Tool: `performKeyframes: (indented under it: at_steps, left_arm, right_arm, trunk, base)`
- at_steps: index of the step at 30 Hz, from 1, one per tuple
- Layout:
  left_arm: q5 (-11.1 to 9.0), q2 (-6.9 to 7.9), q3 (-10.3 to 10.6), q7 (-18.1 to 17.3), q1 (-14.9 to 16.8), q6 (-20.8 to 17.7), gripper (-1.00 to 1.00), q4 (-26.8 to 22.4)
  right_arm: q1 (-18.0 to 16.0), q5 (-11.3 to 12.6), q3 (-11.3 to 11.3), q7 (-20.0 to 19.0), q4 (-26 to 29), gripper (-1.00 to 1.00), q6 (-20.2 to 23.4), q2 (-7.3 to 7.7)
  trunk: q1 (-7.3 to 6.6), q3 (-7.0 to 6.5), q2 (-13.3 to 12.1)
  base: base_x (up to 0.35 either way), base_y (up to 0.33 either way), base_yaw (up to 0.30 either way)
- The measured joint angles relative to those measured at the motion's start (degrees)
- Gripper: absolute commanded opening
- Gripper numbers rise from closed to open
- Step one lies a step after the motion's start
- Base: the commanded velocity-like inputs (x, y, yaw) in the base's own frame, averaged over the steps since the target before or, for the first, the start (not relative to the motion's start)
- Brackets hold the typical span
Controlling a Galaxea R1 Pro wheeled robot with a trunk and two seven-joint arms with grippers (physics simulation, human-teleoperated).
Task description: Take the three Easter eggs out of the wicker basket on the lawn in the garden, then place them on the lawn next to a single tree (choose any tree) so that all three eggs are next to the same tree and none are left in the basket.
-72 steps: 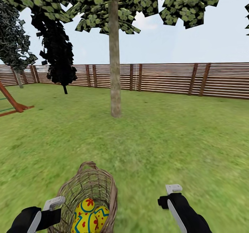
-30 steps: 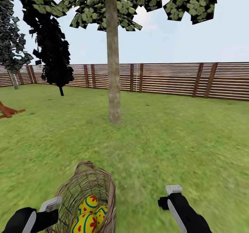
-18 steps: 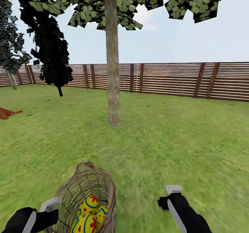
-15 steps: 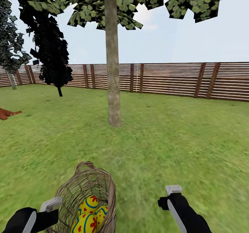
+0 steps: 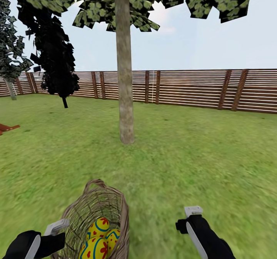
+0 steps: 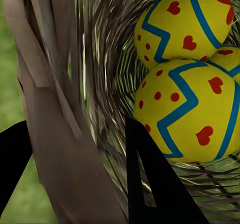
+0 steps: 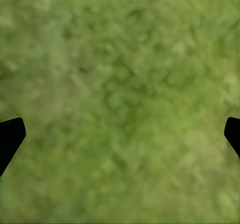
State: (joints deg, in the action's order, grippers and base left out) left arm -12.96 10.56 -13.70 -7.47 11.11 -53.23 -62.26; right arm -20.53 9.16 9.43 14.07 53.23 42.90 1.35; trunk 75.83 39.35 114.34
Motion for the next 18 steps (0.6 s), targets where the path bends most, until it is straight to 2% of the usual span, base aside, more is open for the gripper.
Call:
performKeyframes:
  at_steps: [18]
  left_arm:
    - [0.2, 0.0, 0.0, 0.0, 0.0, 0.0, -1.0, 0.0]
  right_arm:
    - [0.0, 0.1, 0.1, 0.0, 0.3, 1.0, 0.1, -0.01]
  trunk:
    - [0.0, 0.0, 0.0]
  base:
    - [0.343, 0.0, 0.004]
